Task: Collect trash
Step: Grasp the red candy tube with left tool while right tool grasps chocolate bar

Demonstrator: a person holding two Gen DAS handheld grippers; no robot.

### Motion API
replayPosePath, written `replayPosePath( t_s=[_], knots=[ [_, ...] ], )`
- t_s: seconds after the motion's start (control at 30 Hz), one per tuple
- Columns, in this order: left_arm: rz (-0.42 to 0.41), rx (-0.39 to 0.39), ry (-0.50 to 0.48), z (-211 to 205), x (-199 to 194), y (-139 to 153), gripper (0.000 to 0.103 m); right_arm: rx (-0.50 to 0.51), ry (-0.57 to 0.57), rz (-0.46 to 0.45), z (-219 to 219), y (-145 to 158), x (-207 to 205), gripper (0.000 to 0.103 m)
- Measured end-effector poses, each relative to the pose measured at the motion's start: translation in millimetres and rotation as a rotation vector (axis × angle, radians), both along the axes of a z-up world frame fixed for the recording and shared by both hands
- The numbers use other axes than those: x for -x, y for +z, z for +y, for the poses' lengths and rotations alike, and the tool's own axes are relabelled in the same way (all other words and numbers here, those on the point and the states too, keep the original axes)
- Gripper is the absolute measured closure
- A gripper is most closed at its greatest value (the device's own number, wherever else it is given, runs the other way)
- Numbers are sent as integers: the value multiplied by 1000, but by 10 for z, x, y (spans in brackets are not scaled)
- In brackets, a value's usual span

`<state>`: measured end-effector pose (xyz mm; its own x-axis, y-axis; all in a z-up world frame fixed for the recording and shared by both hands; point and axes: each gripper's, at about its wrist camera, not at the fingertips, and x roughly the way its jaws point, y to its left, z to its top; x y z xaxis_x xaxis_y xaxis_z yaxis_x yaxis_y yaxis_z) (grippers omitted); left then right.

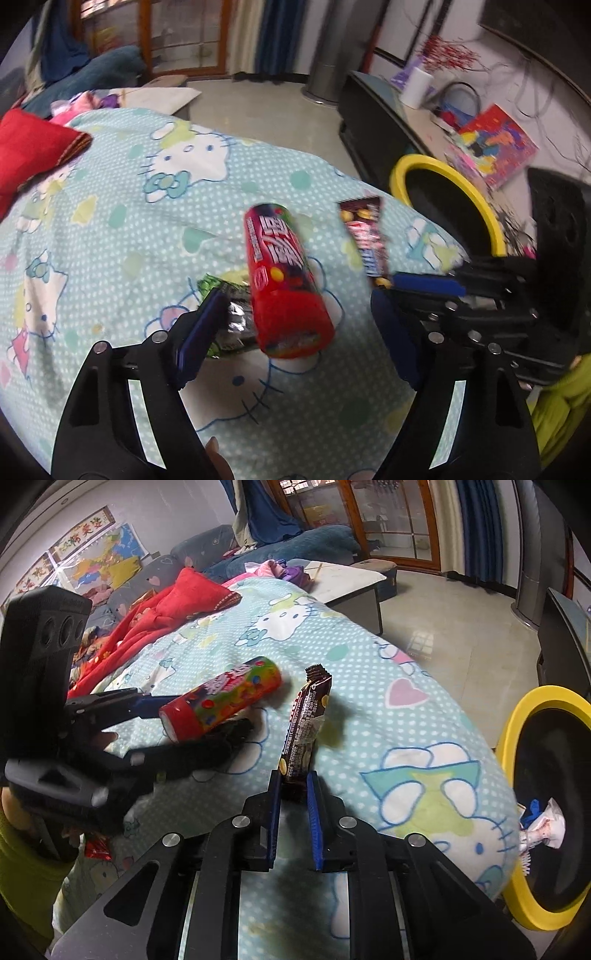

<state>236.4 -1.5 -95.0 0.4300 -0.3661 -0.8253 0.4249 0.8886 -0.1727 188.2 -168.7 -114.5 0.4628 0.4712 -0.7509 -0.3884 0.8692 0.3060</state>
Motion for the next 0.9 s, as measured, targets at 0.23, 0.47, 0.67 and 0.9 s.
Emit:
replayPosePath(
  t_s=[0.23, 0.47, 0.67, 0.9],
  knots=[
    [16, -20, 106, -4, -110, 18, 51, -3, -21, 4, -144, 27, 0, 89],
    [25, 33, 213, 162, -40, 68, 76, -9, -5, -3, -127, 66, 24, 89],
    [-37, 81, 252, 156, 163, 256, 76, -25, 22, -31, -101, 178, 82, 90],
    [-139, 65, 306, 161, 497, 522, 76, -40, 69, -78, -41, 347, 182, 90]
  ],
)
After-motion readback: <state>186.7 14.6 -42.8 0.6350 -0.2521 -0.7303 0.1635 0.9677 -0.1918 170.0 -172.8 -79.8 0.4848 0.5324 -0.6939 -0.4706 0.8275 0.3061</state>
